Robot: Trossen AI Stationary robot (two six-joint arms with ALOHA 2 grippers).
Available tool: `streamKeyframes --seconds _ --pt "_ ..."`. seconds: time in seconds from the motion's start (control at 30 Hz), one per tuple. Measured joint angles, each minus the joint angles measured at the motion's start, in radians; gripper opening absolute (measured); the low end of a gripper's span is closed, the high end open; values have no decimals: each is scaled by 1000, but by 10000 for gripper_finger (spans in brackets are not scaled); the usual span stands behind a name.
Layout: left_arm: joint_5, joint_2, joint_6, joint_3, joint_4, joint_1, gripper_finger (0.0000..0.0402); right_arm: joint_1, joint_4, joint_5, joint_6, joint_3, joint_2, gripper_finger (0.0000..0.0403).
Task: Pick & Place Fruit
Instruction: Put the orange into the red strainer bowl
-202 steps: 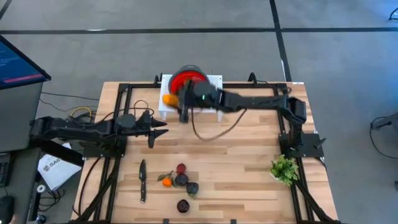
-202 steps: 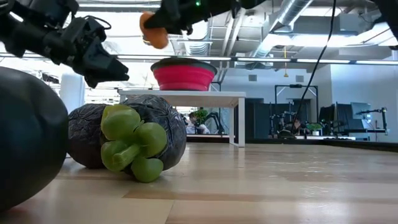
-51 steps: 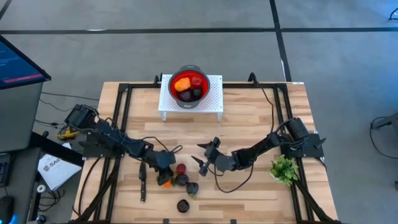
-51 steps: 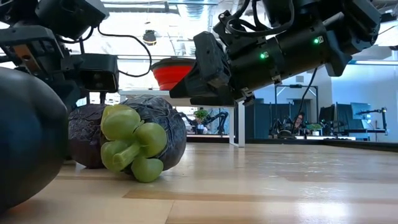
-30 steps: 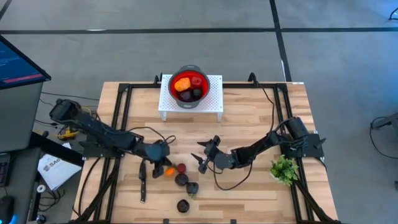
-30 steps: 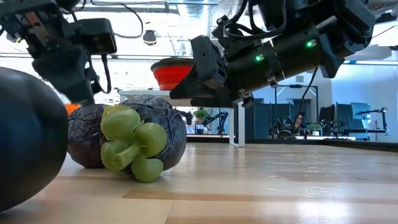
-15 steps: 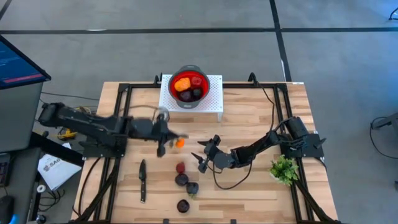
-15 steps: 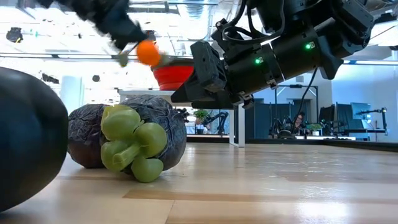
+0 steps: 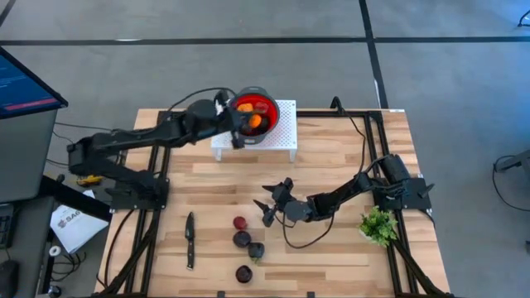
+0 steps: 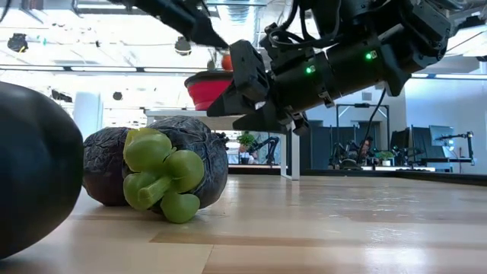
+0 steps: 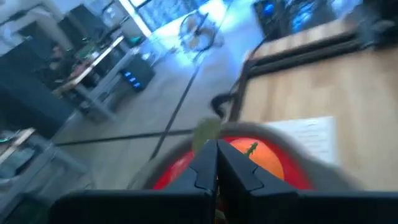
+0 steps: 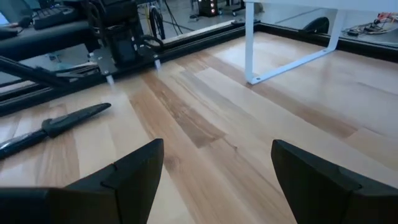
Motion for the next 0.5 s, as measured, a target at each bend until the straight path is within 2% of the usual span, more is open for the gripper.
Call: streamKeyframes --seconds 0.2,0.4,0.5 --pt "1 110 28 -1 51 49 1 3 3 -3 45 3 0 291" --pt "-6 129 23 0 60 52 2 2 -4 -4 52 3 0 291" --pt "-6 128 22 0 66 52 17 2 -4 -4 52 3 0 291"
